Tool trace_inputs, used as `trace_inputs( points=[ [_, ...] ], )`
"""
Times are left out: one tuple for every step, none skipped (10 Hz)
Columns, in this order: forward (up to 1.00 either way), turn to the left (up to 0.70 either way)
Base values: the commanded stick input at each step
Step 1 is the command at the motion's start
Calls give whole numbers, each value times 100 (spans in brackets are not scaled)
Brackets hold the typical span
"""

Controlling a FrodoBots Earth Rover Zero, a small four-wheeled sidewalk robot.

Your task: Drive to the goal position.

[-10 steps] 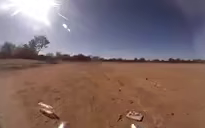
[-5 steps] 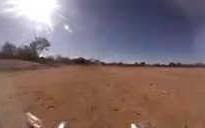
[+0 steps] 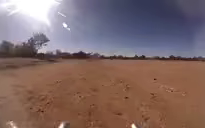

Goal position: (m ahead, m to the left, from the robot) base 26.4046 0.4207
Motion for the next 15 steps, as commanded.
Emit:
trace_inputs(
  points=[
    [50,0],
    [50,0],
    [50,0],
    [50,0],
    [50,0],
    [50,0],
    [50,0],
    [50,0],
    [50,0],
    [50,0],
    [50,0],
    [50,0],
    [50,0],
    [50,0],
    [50,0]
  ],
)
